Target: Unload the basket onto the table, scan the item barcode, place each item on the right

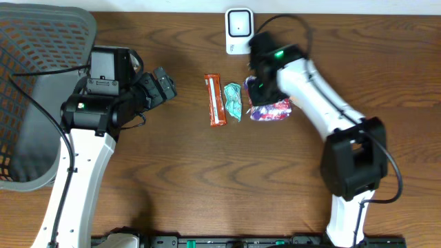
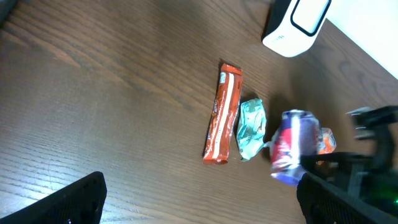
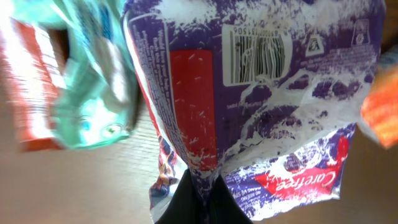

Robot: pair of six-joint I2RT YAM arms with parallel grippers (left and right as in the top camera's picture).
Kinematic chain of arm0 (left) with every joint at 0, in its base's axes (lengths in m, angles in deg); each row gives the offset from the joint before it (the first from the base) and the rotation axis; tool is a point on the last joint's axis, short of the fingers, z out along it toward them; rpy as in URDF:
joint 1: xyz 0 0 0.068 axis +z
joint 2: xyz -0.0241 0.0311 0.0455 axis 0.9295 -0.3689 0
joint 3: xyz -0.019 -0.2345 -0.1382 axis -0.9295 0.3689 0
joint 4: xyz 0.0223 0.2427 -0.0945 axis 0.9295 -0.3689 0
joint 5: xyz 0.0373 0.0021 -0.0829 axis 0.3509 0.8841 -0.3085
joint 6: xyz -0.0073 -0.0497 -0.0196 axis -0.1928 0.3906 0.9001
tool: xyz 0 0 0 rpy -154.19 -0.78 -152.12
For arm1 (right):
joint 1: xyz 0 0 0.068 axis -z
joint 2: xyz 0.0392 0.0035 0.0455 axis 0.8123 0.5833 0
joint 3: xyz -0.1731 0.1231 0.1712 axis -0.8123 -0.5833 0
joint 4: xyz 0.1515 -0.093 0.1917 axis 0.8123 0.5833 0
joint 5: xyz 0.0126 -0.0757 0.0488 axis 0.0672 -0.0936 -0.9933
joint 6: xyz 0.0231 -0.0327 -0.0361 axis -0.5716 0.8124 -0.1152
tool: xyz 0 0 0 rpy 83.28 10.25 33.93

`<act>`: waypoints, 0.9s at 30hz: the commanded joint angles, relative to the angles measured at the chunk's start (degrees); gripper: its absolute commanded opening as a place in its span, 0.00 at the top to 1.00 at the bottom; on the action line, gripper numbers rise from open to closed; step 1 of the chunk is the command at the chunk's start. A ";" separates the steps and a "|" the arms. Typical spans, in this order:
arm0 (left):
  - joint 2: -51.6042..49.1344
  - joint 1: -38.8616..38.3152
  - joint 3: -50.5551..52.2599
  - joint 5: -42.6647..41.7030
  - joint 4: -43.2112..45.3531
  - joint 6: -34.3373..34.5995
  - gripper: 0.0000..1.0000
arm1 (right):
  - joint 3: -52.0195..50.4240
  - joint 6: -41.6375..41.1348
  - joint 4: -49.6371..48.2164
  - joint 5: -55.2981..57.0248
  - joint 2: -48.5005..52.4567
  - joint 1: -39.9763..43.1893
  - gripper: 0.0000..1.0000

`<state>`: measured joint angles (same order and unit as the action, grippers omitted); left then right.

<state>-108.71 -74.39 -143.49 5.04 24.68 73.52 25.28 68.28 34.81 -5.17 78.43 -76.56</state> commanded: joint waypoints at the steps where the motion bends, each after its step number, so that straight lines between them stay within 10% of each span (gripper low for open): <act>1: 0.22 0.24 -0.09 -0.09 -0.02 0.09 0.02 | 2.60 8.02 1.84 -18.69 -0.46 4.98 0.99; 10: 0.22 0.24 -0.09 -0.09 -0.02 0.09 0.02 | 0.33 15.52 3.56 -48.24 -0.42 22.93 0.99; 19: 0.22 0.24 -0.09 -0.09 -0.02 0.09 0.02 | -7.50 18.86 4.72 -41.90 -0.24 35.47 0.99; 27: 0.22 0.24 -0.09 -0.09 -0.02 0.09 0.02 | -6.47 22.08 7.43 -38.99 -3.69 30.16 0.52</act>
<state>-108.71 -74.39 -143.49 5.04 24.65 73.52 17.98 88.47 42.24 -44.58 78.23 -42.83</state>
